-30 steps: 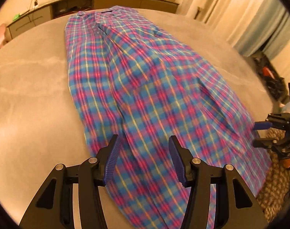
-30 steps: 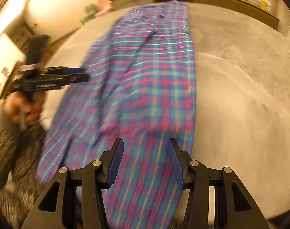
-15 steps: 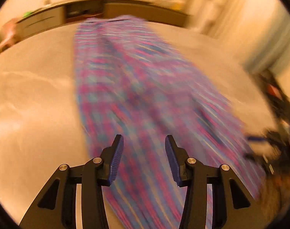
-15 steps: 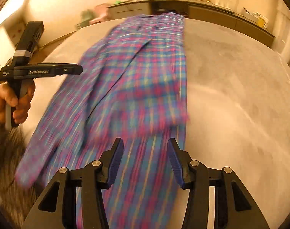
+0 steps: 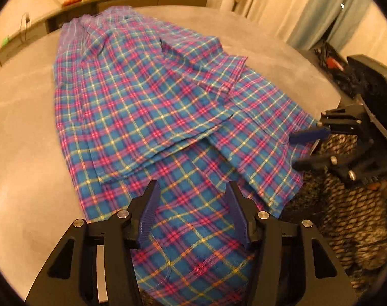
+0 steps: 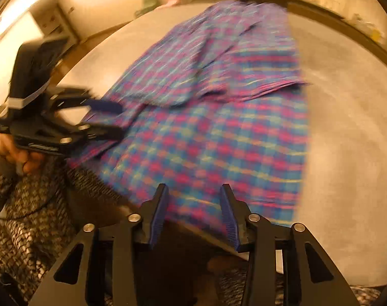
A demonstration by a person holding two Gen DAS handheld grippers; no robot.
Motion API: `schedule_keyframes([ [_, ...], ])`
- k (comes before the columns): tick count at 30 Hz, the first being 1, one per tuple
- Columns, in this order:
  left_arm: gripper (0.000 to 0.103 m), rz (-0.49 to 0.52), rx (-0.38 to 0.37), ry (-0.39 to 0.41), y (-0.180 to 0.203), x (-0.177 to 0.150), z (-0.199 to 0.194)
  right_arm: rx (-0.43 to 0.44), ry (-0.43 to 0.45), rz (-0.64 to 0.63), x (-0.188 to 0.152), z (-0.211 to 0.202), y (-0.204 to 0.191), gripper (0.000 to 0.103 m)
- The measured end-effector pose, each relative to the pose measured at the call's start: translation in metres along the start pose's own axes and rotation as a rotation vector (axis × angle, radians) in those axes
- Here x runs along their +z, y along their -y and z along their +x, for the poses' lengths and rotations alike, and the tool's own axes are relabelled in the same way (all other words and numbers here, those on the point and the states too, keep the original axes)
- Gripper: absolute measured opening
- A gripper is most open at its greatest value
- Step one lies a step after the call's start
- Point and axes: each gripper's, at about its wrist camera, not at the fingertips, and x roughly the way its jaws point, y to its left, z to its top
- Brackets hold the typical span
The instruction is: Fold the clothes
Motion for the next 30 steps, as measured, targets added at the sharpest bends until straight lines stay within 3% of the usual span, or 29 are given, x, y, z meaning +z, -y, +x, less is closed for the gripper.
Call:
schedule_keyframes([
  [2, 0.057, -0.022, -0.017, 0.032, 0.001, -0.002, -0.013, 0.039, 0.008, -0.019, 0.001, -0.001, -0.004, 0.043],
  [4, 0.058, -0.084, -0.008, 0.076, -0.011, -0.015, -0.034, 0.021, 0.097, 0.037, 0.004, -0.02, 0.009, 0.044],
  [7, 0.066, -0.2, 0.085, 0.073, -0.035, -0.036, -0.048, -0.094, 0.16, 0.204, 0.002, -0.035, 0.045, 0.064],
  [9, 0.066, -0.25, 0.129, 0.027, -0.046, -0.051, -0.046, -0.184, 0.101, 0.253, -0.001, -0.025, 0.057, 0.065],
  [12, 0.066, -0.239, 0.1, 0.007, -0.046, -0.062, -0.042, -0.299, 0.025, 0.232, -0.005, -0.01, 0.059, 0.065],
  [14, 0.064, -0.212, 0.081, 0.017, -0.035, -0.063, -0.041, -0.314, 0.007, 0.193, -0.006, -0.006, 0.052, 0.064],
  [15, 0.059, -0.203, 0.072, 0.023, -0.031, -0.063, -0.04, -0.3, 0.004, 0.174, -0.005, -0.005, 0.048, 0.055],
  [16, 0.035, -0.199, 0.068, 0.024, -0.03, -0.062, -0.039, -0.286, 0.0, 0.155, -0.005, -0.004, 0.045, 0.046],
  [17, 0.018, -0.193, 0.066, 0.019, -0.029, -0.062, -0.038, -0.268, 0.001, 0.144, -0.004, -0.004, 0.041, 0.023],
  [18, 0.014, -0.194, 0.056, 0.02, -0.029, -0.061, -0.038, -0.258, 0.007, 0.137, -0.003, -0.004, 0.039, 0.013],
  [20, 0.008, -0.207, 0.0, 0.042, -0.033, -0.055, -0.043, -0.216, 0.036, 0.137, -0.001, -0.009, 0.036, 0.005],
  [22, 0.006, -0.231, -0.068, 0.064, -0.042, -0.042, -0.049, -0.135, 0.088, 0.156, 0.007, -0.022, 0.038, 0.004],
  [26, 0.006, -0.332, -0.217, 0.149, -0.087, 0.025, -0.073, 0.017, 0.212, 0.183, 0.057, -0.058, 0.045, 0.004],
  [28, 0.006, -0.407, -0.243, 0.187, -0.122, 0.063, -0.078, 0.079, 0.28, 0.226, 0.109, -0.07, 0.064, 0.004],
  [30, 0.006, -0.496, -0.219, 0.192, -0.166, 0.102, -0.062, 0.078, 0.312, 0.26, 0.159, -0.07, 0.083, 0.004],
])
